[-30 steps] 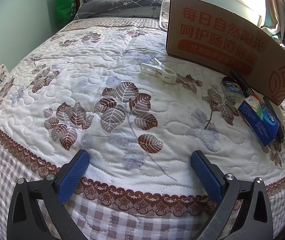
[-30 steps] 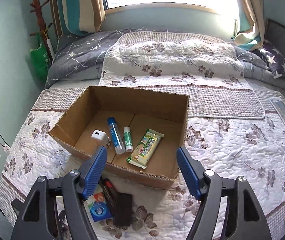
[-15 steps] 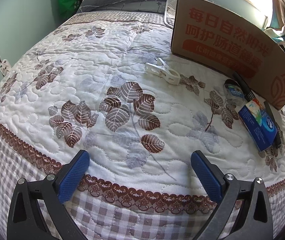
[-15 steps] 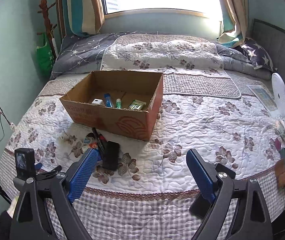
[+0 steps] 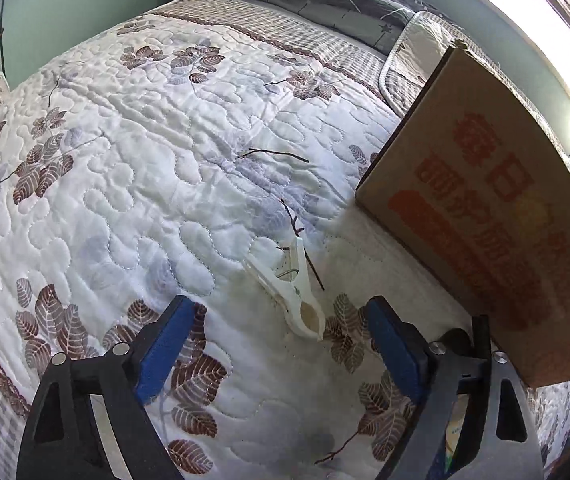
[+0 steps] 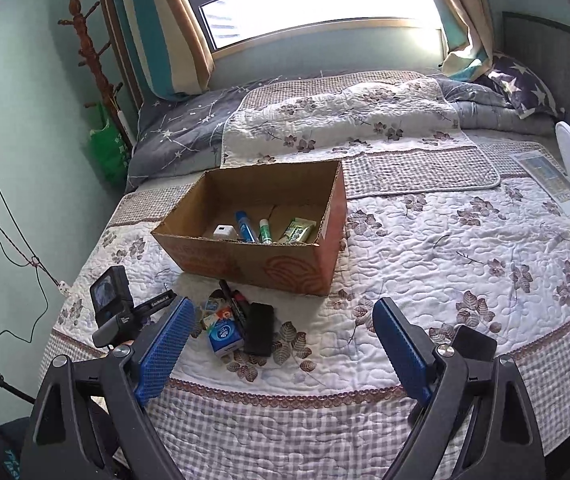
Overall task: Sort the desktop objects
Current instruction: 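Grasp the white clothespin with the left tool and place it in the box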
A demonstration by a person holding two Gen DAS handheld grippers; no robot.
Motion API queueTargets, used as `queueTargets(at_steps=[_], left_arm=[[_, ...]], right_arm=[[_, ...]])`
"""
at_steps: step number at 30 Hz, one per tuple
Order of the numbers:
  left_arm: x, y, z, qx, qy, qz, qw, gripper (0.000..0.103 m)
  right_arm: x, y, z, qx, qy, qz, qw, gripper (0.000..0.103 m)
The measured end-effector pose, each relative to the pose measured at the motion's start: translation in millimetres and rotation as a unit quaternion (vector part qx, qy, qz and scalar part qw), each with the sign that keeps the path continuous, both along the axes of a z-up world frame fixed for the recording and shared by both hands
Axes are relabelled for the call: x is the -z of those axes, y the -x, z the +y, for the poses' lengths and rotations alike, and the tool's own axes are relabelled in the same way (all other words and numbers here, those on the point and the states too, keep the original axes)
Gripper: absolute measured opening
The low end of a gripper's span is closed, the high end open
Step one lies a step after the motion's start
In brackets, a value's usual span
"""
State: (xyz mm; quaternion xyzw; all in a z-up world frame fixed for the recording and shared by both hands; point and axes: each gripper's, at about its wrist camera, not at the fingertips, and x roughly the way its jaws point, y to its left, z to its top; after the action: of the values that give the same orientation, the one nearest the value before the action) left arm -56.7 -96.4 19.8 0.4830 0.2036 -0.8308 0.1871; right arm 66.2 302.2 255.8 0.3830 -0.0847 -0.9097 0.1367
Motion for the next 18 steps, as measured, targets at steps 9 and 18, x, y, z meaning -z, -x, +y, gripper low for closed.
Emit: queueTargets(at_steps=[9, 18], left_arm=[[-2, 5, -6, 0.068, 0.028, -0.009, 0.9972, 0.103], [-40, -31, 3, 0.145, 0.039, 0.07, 0.9862, 0.103]], right_arm=[[8, 8, -2, 0.004, -0.008, -0.018, 1.0, 0.091], [19, 8, -10, -0.008, -0.012, -0.033, 0.999, 0.091]])
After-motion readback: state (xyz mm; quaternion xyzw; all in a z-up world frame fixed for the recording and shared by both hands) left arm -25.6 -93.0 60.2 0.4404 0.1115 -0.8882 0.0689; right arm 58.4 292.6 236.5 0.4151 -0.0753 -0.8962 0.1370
